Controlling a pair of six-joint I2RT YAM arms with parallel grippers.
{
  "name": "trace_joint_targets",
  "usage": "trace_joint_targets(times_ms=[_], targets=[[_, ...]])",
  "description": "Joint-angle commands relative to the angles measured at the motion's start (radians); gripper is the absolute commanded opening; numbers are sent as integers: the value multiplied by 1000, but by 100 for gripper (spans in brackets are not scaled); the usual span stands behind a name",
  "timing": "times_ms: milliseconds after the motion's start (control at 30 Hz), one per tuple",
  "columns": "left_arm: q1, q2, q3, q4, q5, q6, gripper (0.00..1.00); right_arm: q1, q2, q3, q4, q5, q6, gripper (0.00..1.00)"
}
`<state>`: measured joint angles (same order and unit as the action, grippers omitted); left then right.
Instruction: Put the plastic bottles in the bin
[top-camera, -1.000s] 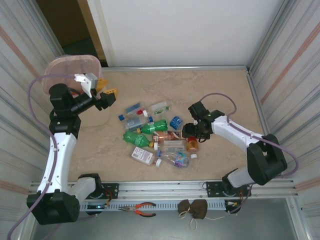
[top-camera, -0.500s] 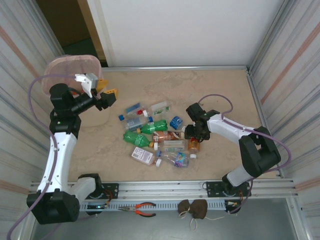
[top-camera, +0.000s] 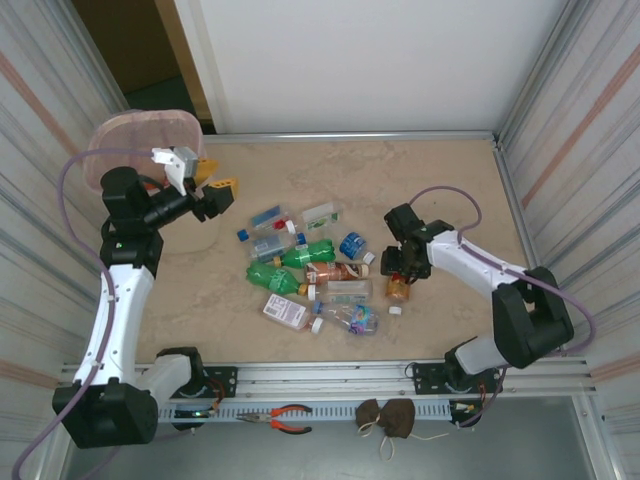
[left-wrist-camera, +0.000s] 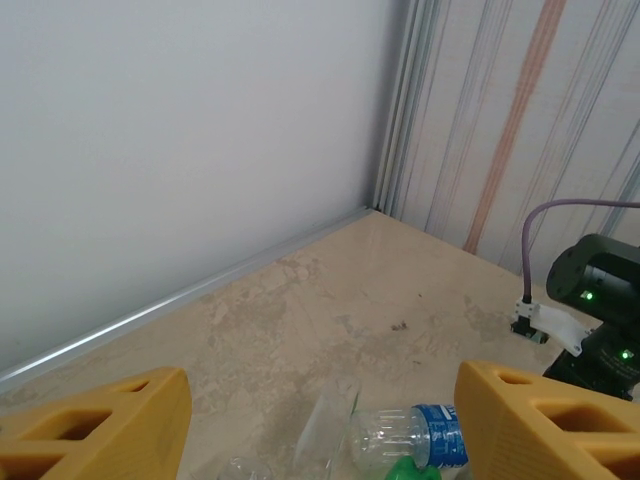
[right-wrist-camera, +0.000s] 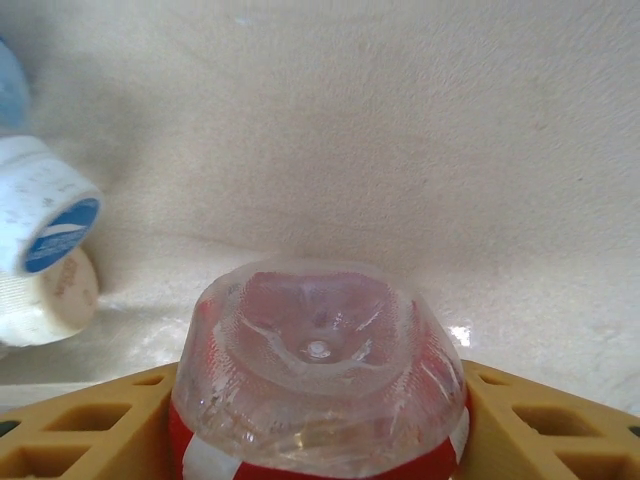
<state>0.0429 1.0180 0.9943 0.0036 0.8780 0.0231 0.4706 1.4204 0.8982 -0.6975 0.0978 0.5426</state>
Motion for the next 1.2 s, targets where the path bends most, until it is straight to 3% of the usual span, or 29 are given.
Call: trace_joint_targets(times_ms=[0, 133, 333, 600, 900, 1167], targets=[[-29, 4, -3, 1, -2, 19, 70, -6, -111, 12, -36, 39, 8, 59], [-91, 17, -2, -1, -7, 30, 70, -4, -248, 47, -37, 27, -15, 58], [-279, 47, 58, -41, -62, 50, 71, -1, -449, 106, 31, -52, -101, 58], [-538, 115, 153, 1, -78, -4, 75, 13, -643, 140, 265, -275, -250, 58], [-748, 216, 261, 53, -77, -45, 80, 34, -695, 186, 426, -580, -359, 56], [-833, 281, 315, 106, -27, -83, 84, 70, -703, 210, 528, -686, -377, 54]])
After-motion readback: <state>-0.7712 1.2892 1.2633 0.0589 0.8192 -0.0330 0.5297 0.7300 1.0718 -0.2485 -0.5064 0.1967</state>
